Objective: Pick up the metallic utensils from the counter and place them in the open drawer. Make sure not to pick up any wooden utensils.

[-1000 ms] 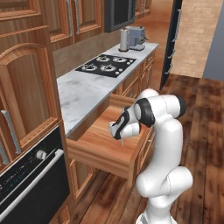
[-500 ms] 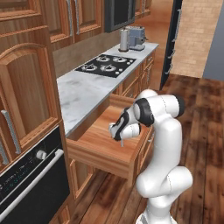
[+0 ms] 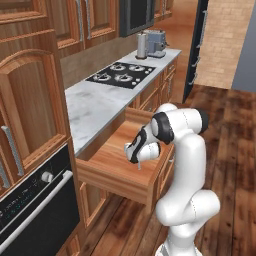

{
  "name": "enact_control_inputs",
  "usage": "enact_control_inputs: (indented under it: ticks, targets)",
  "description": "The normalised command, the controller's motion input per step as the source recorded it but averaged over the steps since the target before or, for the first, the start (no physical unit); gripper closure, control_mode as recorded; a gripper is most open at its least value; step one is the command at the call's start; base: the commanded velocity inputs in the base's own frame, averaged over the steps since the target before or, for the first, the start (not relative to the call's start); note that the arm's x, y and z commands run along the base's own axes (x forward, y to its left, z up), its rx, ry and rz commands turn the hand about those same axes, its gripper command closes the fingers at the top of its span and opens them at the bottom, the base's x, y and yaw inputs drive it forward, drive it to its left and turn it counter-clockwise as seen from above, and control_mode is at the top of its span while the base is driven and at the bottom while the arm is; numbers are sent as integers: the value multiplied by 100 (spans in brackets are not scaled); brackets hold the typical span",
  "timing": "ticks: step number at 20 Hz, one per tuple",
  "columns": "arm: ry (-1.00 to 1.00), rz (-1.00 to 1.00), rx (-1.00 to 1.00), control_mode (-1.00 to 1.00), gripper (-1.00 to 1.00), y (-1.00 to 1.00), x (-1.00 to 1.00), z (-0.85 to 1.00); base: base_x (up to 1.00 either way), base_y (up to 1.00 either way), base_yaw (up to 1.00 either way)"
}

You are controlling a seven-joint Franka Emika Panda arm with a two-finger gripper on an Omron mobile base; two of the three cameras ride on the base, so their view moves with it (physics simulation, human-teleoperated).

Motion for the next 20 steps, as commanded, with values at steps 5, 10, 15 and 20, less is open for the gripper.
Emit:
enact_control_inputs:
  ticks: [5,10,15,20]
  targets:
    - [0,0,0,-100,100,0,0,-10,0,0,0]
    - [0,0,0,-100,-100,0,0,0,0,0,0]
    - [0,0,0,-100,-100,0,0,0,0,0,0]
    - [0,0,0,-100,-100,0,0,0,0,0,0]
